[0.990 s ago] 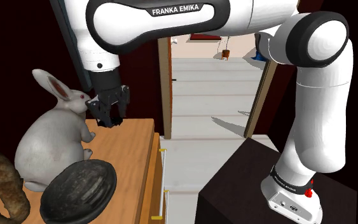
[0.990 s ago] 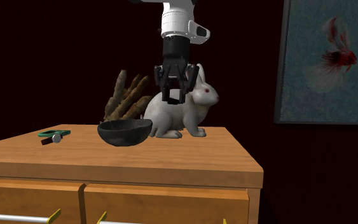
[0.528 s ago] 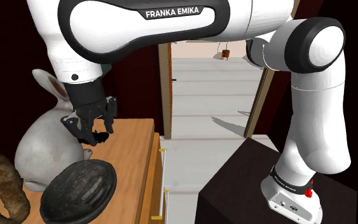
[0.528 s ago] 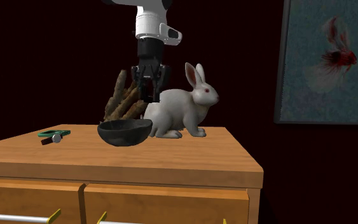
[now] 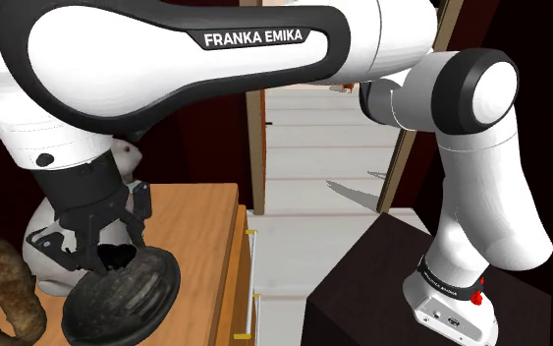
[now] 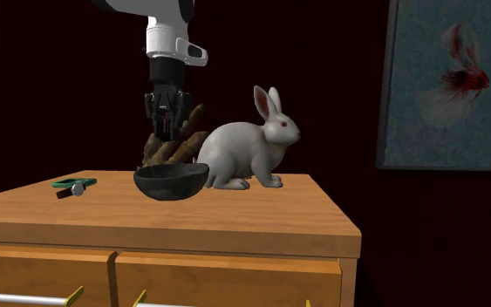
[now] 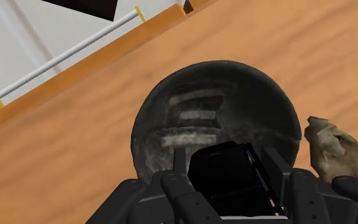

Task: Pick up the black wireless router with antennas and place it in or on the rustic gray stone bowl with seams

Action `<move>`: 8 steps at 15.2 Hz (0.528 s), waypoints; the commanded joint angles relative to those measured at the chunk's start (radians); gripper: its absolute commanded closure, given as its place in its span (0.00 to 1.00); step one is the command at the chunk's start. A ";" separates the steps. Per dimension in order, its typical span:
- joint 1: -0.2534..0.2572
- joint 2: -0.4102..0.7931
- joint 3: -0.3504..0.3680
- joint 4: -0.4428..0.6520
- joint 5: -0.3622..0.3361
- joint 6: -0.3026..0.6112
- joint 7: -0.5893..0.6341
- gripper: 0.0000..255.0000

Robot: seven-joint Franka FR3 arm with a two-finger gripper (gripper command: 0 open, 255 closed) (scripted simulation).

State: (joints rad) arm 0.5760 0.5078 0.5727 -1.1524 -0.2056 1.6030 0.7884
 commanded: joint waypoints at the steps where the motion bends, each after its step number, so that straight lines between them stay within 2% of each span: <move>1: 0.004 0.007 -0.001 -0.011 -0.003 0.017 0.007 1.00; 8: -0.020 -0.008 -0.001 -0.132 0.002 0.121 0.008 1.00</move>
State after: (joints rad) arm 0.5565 0.4956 0.5727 -1.2742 -0.2015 1.7103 0.7954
